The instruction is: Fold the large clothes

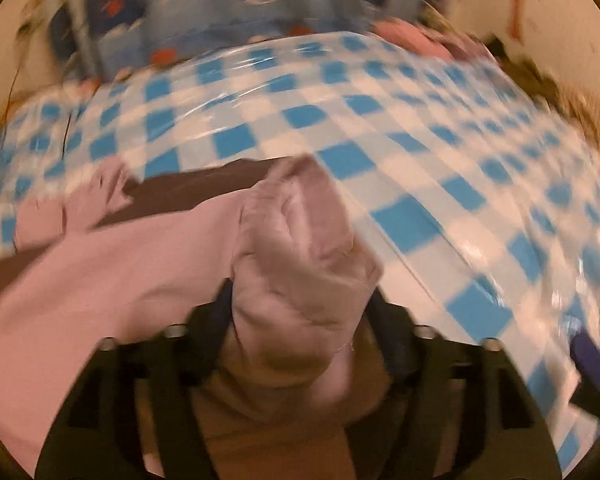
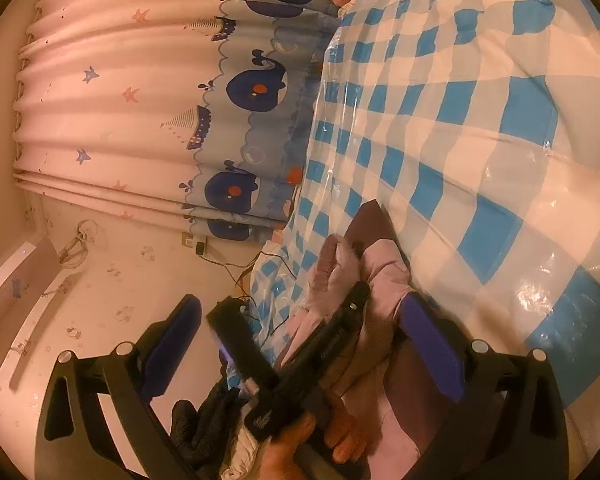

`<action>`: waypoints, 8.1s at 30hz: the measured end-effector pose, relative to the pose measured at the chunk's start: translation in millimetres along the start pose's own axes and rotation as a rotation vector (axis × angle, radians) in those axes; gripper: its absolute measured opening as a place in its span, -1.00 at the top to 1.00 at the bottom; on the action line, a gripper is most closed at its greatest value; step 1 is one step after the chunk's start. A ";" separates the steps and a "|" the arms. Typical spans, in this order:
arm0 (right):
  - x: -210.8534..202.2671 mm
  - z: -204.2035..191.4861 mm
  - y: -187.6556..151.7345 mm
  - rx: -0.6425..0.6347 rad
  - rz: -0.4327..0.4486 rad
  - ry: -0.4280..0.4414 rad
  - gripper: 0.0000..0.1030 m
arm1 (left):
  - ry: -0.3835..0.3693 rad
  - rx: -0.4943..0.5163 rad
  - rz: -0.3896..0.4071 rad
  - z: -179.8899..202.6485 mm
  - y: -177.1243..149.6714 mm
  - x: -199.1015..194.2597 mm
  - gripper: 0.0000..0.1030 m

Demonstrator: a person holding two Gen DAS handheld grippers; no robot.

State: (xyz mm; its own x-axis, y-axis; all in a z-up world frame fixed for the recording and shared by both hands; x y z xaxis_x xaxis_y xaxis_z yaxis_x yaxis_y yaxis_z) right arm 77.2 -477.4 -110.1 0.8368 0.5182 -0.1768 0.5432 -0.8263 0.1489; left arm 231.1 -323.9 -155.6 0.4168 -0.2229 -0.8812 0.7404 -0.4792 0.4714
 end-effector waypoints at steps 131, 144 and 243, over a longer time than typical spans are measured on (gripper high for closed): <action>-219.0 -71.0 -216.4 -0.489 -0.791 -0.089 0.50 | -0.560 -0.564 -0.047 -186.9 -485.0 -381.5 0.79; -310.9 31.5 -185.5 -0.402 -0.654 -0.417 -0.38 | -0.160 -0.651 -0.088 -239.6 -575.2 -382.8 -0.21; -257.5 84.9 -229.3 -0.207 -0.843 -0.303 -0.87 | 0.570 0.000 0.241 -60.3 -364.2 -460.1 -0.69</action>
State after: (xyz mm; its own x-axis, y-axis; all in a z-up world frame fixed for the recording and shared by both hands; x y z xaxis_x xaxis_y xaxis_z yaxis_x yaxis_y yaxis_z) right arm -268.6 -440.1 -181.4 0.1205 0.8270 -0.5491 0.9912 -0.1307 0.0208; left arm -198.4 4.4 80.2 0.7887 0.1634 -0.5926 0.5901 -0.4716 0.6553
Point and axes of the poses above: each gripper's, at about its wrist camera, not at the fingertips, and x roughly the way its jaws point, z to its right, y to its top, the point moved 6 cm from there along x, roughly the way its jaws point, and after that the axes turned 12 degrees about -z, right-handed, at the moved point
